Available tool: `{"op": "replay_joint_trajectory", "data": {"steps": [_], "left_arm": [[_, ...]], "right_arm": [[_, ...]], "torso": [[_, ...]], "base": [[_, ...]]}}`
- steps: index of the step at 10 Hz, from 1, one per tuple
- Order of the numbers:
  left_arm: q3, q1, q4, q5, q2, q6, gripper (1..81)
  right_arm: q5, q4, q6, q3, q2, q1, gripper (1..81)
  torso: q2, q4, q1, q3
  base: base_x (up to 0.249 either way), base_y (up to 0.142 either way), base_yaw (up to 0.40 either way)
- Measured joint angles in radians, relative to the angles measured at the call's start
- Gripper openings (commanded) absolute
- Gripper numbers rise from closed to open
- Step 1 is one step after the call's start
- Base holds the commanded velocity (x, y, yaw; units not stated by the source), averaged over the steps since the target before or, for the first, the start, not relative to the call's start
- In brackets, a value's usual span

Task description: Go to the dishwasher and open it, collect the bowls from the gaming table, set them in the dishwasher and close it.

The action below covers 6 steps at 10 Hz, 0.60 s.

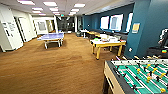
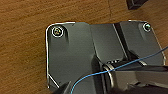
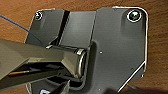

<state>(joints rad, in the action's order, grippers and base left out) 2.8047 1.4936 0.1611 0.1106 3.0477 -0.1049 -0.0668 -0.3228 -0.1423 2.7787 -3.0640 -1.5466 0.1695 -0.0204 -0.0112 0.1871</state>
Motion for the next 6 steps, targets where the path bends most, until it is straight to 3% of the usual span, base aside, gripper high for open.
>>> {"op": "replay_joint_trajectory", "data": {"steps": [5, 6], "left_arm": [[0.000, 0.017, 0.000, -0.007, 0.002, 0.000, 81.1], [0.000, 0.015, 0.000, -0.005, 0.002, 0.000, 81.1]], "right_arm": [[0.006, -0.001, 0.000, 0.000, 0.000, -0.015, 81.1], [0.007, -0.001, 0.000, -0.001, 0.000, -0.013, 81.1]], "torso": [[0.000, 0.000, 0.001, 0.000], [0.000, 0.000, 0.001, 0.000]], "base": [[0.138, 0.064, 0.000], [0.144, 0.000, 0.000]]}}
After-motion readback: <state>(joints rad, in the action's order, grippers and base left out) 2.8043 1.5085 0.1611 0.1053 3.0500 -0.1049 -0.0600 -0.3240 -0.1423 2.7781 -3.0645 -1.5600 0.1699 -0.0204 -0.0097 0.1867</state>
